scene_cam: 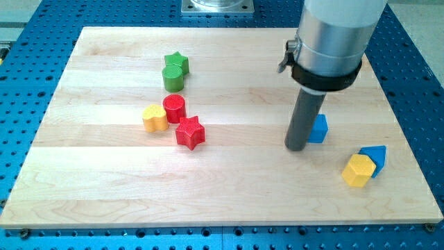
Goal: Push the cube into the triangle
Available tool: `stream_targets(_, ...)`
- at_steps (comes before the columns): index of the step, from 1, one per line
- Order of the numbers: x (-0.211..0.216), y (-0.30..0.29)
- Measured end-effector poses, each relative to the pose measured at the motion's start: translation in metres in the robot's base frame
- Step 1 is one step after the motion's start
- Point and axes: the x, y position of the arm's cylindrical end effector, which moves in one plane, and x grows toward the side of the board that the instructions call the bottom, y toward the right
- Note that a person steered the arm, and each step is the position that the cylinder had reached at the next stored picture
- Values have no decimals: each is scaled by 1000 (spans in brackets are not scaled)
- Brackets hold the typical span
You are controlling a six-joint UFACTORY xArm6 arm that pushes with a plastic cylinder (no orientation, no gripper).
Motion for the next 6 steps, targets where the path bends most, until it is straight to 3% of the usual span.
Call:
stream_targets(1, -34, 13)
stream_targets(3, -33, 80)
stream_targets(6, 1, 70)
